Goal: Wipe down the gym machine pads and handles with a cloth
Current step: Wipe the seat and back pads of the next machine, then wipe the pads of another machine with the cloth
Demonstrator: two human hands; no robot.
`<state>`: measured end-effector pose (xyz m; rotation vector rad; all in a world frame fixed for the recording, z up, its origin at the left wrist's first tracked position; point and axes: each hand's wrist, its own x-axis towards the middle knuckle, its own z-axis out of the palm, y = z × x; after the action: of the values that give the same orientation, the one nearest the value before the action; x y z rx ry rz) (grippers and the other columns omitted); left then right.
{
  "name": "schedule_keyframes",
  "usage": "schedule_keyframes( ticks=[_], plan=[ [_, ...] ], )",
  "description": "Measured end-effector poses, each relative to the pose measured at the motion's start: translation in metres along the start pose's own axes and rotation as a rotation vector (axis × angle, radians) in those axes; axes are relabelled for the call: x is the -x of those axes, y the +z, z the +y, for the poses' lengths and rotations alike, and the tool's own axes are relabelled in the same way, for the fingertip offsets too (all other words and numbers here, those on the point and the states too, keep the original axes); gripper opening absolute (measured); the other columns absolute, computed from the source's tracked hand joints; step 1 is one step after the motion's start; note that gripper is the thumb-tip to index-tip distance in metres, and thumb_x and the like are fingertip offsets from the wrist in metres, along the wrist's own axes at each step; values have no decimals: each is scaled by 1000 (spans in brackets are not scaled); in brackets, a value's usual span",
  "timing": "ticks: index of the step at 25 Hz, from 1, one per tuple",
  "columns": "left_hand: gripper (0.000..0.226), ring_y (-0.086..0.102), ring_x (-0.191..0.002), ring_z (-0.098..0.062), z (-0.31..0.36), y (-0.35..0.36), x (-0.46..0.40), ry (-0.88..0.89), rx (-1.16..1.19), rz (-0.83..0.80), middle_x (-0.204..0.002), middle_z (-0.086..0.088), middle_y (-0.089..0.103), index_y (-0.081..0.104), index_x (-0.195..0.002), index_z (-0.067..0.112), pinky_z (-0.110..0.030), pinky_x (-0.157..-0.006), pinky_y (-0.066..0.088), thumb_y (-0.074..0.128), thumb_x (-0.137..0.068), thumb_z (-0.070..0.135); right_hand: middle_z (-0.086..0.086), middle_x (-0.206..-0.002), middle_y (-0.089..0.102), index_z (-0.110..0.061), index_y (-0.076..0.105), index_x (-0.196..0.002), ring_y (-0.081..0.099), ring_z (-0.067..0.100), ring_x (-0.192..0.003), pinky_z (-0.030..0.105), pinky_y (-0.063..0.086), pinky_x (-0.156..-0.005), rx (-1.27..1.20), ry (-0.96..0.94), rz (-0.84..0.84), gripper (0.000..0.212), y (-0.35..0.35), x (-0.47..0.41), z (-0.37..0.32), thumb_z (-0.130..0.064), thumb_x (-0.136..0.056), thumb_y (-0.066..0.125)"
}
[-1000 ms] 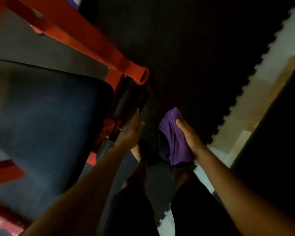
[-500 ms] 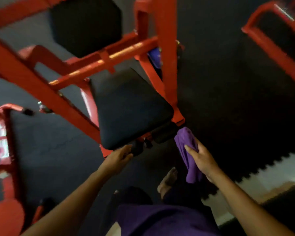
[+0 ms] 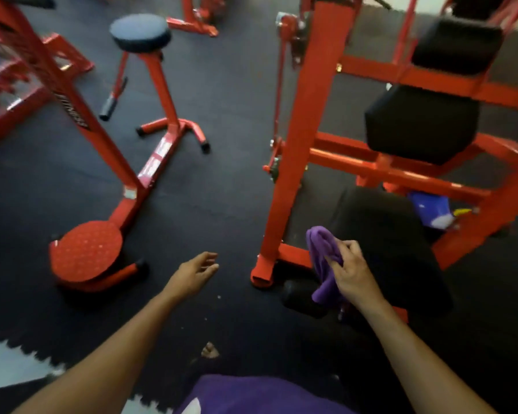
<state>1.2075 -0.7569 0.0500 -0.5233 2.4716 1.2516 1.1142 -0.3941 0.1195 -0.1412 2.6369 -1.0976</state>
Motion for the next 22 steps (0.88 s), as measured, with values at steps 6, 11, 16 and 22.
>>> schedule_keyframes(
  ticks=[6, 11, 16, 22],
  plan=[
    [34, 67, -113, -15, -55, -93, -9, -54, 91, 159, -122, 3, 69, 62, -134, 23, -35, -97, 55, 65, -101, 30, -7, -111, 68, -22, 64, -130, 60, 4, -102, 15, 41, -86, -21, -199, -55, 35, 65, -39, -116, -11, -97, 62],
    [34, 67, -107, -10, -41, -132, -42, -20, 119, 210, -117, 9, 67, 62, -135, 25, -27, -90, 53, 65, -101, 28, -4, -103, 74, -35, 67, -107, 68, 12, -97, 34, 53, -89, -189, -164, -94, 18, 97, -84, -169, -21, -97, 66],
    [37, 68, -109, -4, -5, -162, -94, 67, 109, 226, -117, 13, 69, 61, -135, 27, -26, -93, 55, 67, -99, 32, -6, -98, 74, -31, 66, -100, 69, 14, -96, 36, 56, -86, -309, -118, -98, 9, 111, -155, -194, -24, -95, 69],
    [77, 51, -124, 11, 61, -170, -146, 382, -46, 149, -143, 24, 51, 45, -150, 37, -14, -104, 45, 72, -84, 66, -5, -105, 70, -20, 61, -114, 68, 13, -98, 24, 53, -82, -459, 23, -24, 24, 139, -251, -230, -27, -93, 70]
  ],
)
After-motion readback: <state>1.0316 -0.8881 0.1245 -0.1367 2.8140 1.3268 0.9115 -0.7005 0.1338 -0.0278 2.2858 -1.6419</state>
